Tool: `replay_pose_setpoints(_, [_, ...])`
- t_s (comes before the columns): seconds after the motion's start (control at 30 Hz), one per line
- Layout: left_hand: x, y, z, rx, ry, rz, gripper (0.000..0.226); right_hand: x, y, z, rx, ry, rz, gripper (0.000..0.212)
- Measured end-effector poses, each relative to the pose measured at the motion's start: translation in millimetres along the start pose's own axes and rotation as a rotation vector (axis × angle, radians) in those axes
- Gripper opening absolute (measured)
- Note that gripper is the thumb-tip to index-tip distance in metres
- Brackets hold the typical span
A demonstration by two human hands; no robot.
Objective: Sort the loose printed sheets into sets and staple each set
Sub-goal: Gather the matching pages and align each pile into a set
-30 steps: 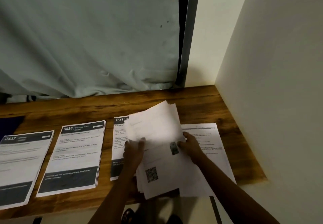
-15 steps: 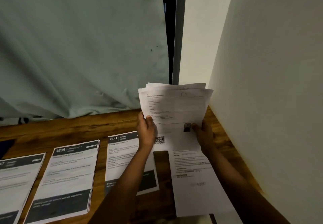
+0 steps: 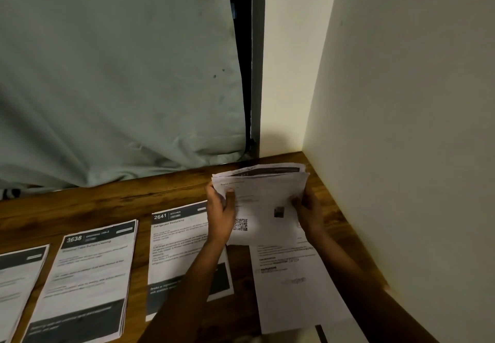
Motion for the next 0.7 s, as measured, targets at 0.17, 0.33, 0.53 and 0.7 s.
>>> replay_pose_setpoints(0.17, [7.3,14.8,6.8,0.025,0.026,0.019,0.003,1.6,5.4,-10.5,-0.044,0.004,0.066,0.012])
replay_pose_setpoints(0.33, [13.4,24.4,25.8,0.059,-0.065,0.048,0.013,1.0,15.4,-19.1,-0.133,0.016,0.121,0.021])
replay_pose_setpoints(0.53, [22.0,0.9,-13.2,-0.063,0.018,0.001,0.034,-1.9,-0.4,-1.2,-0.125,-0.130,0.174,0.025])
replay_pose_setpoints(0.7, [31.1,-4.8,-39.4,-0.115,0.115,-0.066,0.028,-5.6,2.1,14.3,-0.056,-0.231,0.130,0.028])
Point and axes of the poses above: each hand's wrist, its own y-axis towards the middle knuckle, its own x-axis out of the palm, z = x × y, the point moved 5 cm from there along y, towards the middle knuckle, and after that the axes turned 15 degrees about z, right-handed, at the moved point
